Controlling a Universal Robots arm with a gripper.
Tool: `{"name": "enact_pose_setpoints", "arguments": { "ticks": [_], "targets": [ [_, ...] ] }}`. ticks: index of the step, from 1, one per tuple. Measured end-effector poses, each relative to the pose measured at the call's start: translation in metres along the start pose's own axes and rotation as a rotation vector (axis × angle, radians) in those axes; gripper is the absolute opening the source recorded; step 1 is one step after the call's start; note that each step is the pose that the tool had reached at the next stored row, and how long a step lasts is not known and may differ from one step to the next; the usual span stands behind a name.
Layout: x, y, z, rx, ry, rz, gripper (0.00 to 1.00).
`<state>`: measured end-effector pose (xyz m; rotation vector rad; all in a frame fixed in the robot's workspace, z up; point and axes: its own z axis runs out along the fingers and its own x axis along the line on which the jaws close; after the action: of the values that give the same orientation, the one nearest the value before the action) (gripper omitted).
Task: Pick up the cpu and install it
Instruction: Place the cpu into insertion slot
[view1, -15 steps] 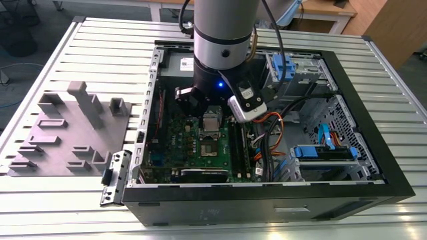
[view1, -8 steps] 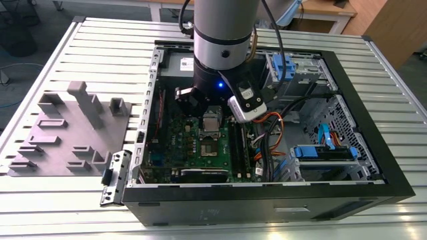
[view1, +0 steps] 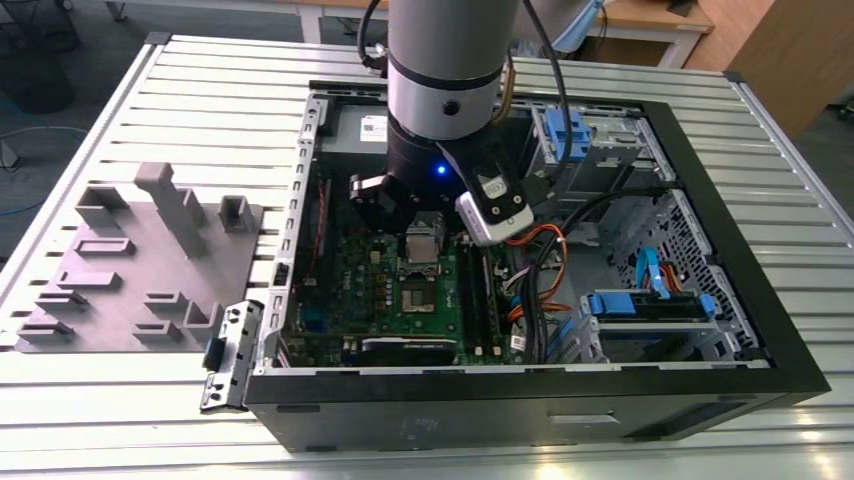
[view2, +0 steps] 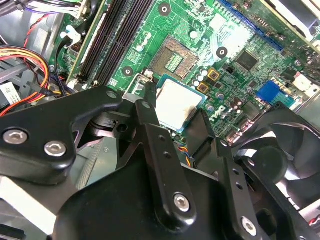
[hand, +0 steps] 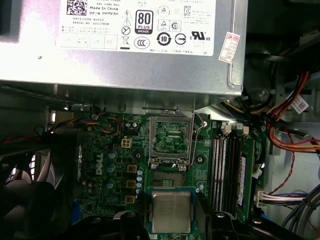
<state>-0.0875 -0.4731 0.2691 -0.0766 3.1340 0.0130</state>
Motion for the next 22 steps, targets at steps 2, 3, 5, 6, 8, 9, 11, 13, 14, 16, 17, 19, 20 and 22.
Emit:
{"name": "enact_pose_setpoints", "arguments": {
  "ticks": [2, 3, 5, 6, 8, 9, 11, 13, 14, 16, 17, 19, 20, 22],
  "targets": [
    [0.0002, 0.0000, 0.0020, 0.0014, -0.0019, 0.000, 0.47],
    [0.0002, 0.0000, 0.0037, 0.0021, -0.0018, 0.000, 0.47],
    [0.0002, 0.0000, 0.0073, 0.0024, -0.0018, 0.000, 0.47],
    [0.0003, -0.0001, 0.0091, 0.0024, -0.0019, 0.001, 0.47],
    [0.0010, 0.0000, 0.0128, 0.0028, -0.0019, 0.005, 0.47],
    [0.0012, -0.0001, 0.0146, 0.0029, -0.0020, 0.008, 0.47],
    [0.0017, -0.0001, 0.0182, 0.0029, -0.0021, 0.015, 0.47],
    [0.0019, -0.0001, 0.0218, 0.0033, -0.0022, 0.023, 0.47],
    [0.0020, -0.0001, 0.0236, 0.0033, -0.0022, 0.026, 0.47],
    [0.0020, -0.0001, 0.0273, 0.0034, -0.0022, 0.030, 0.47],
    [0.0020, -0.0001, 0.0284, 0.0033, -0.0023, 0.031, 0.47],
    [0.0020, -0.0002, 0.0284, 0.0035, -0.0022, 0.031, 0.47],
    [0.0020, -0.0002, 0.0284, 0.0035, -0.0022, 0.031, 0.47],
    [0.0022, -0.0021, 0.0289, 0.0035, -0.0022, 0.031, 0.47]
  ]
}}
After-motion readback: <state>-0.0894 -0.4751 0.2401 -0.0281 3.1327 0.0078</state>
